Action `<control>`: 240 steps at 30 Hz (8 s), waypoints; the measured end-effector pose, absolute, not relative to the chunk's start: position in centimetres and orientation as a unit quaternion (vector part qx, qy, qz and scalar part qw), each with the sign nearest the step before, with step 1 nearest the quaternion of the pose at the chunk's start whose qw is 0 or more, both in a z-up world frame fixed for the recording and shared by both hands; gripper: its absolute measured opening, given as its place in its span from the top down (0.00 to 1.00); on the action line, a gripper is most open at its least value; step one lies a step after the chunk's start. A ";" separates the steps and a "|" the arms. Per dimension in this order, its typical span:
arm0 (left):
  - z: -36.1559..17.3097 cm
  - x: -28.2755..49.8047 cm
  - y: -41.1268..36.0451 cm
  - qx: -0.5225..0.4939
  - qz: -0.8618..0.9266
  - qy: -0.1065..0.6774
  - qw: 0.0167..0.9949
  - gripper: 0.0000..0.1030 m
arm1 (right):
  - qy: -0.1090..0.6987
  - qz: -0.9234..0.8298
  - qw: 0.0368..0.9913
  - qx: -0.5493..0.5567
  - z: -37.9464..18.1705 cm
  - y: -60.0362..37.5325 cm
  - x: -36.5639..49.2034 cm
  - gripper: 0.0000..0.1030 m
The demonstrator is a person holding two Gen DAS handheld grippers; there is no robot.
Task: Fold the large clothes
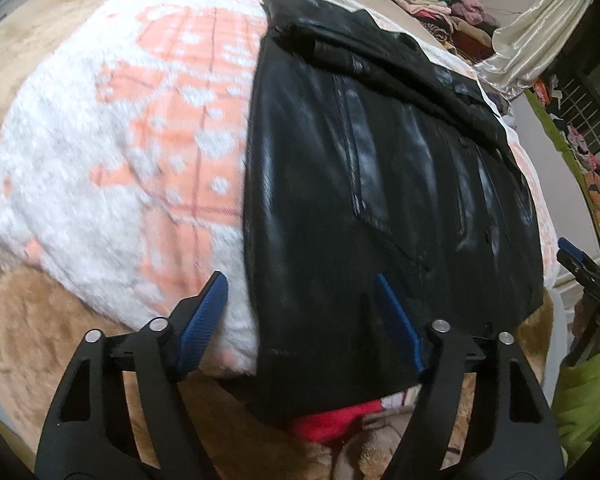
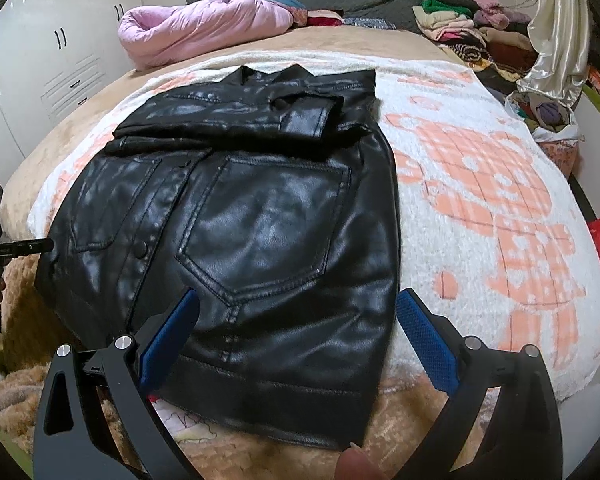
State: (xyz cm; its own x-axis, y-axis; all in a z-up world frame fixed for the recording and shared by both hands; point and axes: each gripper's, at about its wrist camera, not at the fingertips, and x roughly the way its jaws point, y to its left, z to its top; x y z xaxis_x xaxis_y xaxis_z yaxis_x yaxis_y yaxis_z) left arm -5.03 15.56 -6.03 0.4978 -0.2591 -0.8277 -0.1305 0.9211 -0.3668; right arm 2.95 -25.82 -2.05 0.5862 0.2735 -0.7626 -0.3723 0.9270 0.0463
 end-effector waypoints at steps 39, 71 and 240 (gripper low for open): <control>-1.6 -7.4 15.6 -0.233 -0.083 0.454 0.856 0.96 | 0.389 0.300 0.867 0.086 0.5 -31.6 1.9 0.89; 9.3 8.1 20.0 -0.309 -0.048 0.307 0.899 0.95 | 0.286 0.242 0.903 0.212 10.0 -28.5 20.6 0.89; -1.4 11.4 19.7 -0.219 0.027 0.406 0.887 0.34 | 0.377 0.074 0.907 0.171 -2.6 -28.7 19.6 0.15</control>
State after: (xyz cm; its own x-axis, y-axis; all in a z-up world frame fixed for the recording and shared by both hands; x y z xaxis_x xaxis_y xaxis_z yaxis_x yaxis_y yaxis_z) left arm 11.36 19.72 -1.38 0.6687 -0.1296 -0.7321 -0.2258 0.9028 -0.3661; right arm 19.58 -28.70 -2.61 0.7040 0.2638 -0.6594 -0.0054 0.9304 0.3665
